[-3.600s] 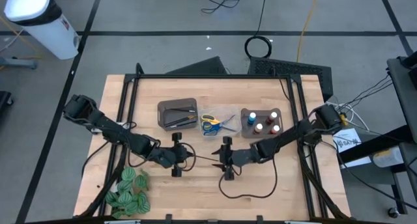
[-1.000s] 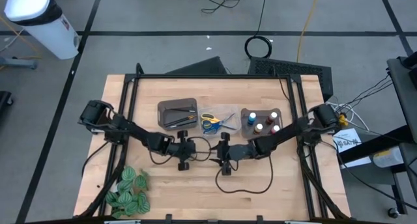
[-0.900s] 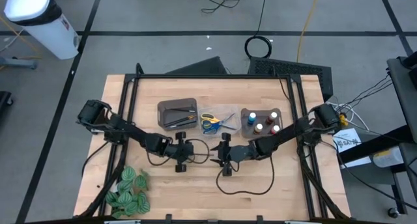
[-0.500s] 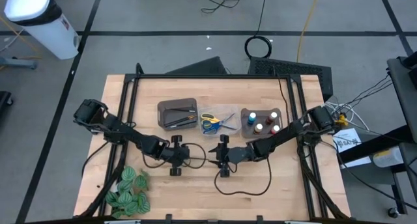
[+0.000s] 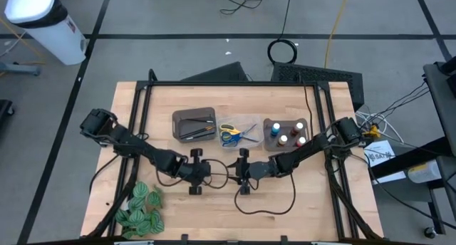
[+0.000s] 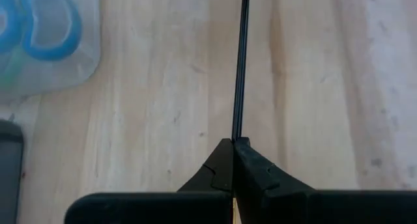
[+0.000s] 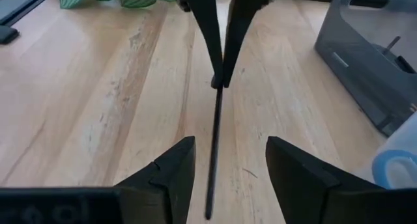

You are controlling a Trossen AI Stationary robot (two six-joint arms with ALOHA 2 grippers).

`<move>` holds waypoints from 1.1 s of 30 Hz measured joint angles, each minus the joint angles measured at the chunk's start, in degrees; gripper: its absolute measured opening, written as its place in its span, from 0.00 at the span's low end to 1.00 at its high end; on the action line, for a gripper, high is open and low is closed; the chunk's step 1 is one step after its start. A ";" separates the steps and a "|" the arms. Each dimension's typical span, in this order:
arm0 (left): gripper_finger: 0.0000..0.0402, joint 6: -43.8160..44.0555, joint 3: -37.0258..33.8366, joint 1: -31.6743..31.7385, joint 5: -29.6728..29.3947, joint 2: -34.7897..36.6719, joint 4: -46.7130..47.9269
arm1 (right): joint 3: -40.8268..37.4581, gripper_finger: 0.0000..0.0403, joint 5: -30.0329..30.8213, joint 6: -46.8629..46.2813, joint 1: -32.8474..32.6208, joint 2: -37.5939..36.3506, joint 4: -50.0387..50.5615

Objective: Pick & Place Paint Supplies
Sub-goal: Put the gold paint brush into the left black bin

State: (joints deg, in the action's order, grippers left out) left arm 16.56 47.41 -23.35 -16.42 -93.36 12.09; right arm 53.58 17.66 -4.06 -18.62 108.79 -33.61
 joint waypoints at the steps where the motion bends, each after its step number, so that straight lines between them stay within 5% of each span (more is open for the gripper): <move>1: 0.00 -0.32 0.22 -0.14 -0.05 0.01 -0.14 | 0.00 0.43 -0.16 0.00 -0.15 0.00 0.00; 18: 0.00 -1.58 1.45 -0.76 -0.66 0.11 -0.12 | 0.02 0.38 -4.38 0.29 -0.10 0.86 1.40; 33: 0.00 -1.64 1.45 -0.75 -0.68 0.11 -0.16 | 0.02 0.11 -6.03 1.85 0.66 0.86 3.92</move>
State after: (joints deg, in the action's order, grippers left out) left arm 14.92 48.86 -24.10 -17.10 -93.25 11.92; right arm 53.60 11.63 -2.21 -17.96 109.66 -29.68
